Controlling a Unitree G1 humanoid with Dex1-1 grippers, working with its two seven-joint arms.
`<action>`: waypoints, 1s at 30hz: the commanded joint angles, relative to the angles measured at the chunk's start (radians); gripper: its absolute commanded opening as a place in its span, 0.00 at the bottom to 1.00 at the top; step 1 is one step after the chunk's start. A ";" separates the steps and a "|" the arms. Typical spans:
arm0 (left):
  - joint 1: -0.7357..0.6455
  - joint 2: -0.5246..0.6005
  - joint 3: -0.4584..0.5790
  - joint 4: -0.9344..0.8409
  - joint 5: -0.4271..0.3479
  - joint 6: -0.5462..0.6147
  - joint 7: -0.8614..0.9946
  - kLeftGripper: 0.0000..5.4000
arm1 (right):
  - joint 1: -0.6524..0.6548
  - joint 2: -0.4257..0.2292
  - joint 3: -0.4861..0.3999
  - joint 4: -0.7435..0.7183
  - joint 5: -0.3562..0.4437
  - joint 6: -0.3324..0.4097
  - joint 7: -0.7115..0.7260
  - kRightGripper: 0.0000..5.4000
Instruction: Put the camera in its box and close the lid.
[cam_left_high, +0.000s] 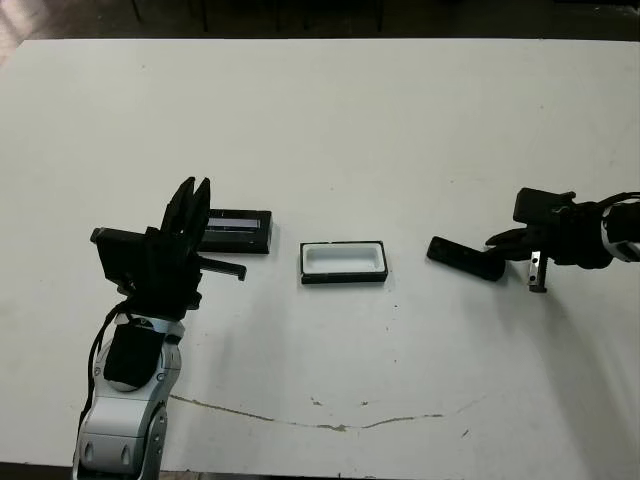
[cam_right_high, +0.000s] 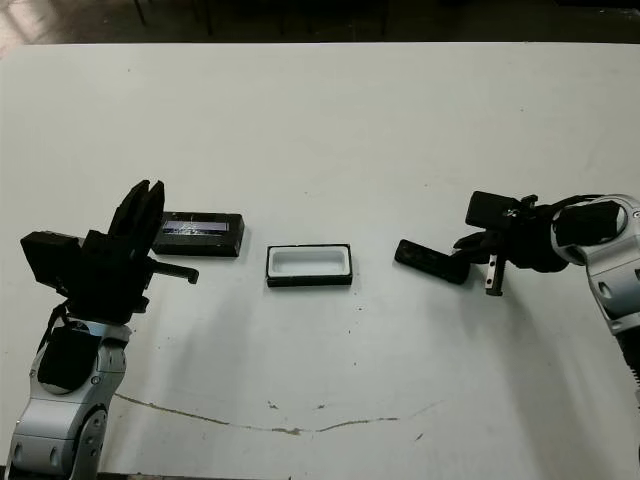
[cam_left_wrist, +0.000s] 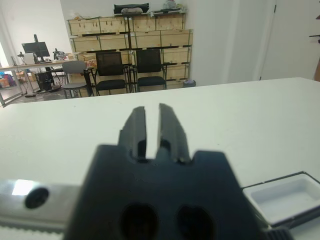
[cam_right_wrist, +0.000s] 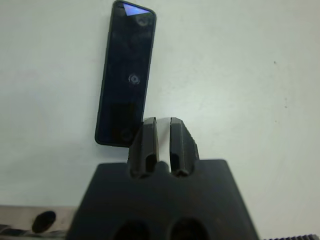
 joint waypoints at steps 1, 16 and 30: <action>0.017 0.012 0.000 0.002 -0.001 0.011 -0.003 0.00 | 0.034 -0.013 0.009 -0.022 0.010 0.020 0.020 0.00; 0.015 0.007 -0.003 -0.001 -0.004 0.023 -0.001 0.00 | 0.036 -0.018 0.029 -0.045 0.014 0.018 0.045 0.00; 0.033 0.006 -0.005 -0.005 -0.005 0.013 -0.003 0.00 | 0.251 0.105 -0.362 -0.309 0.150 0.040 -0.423 0.00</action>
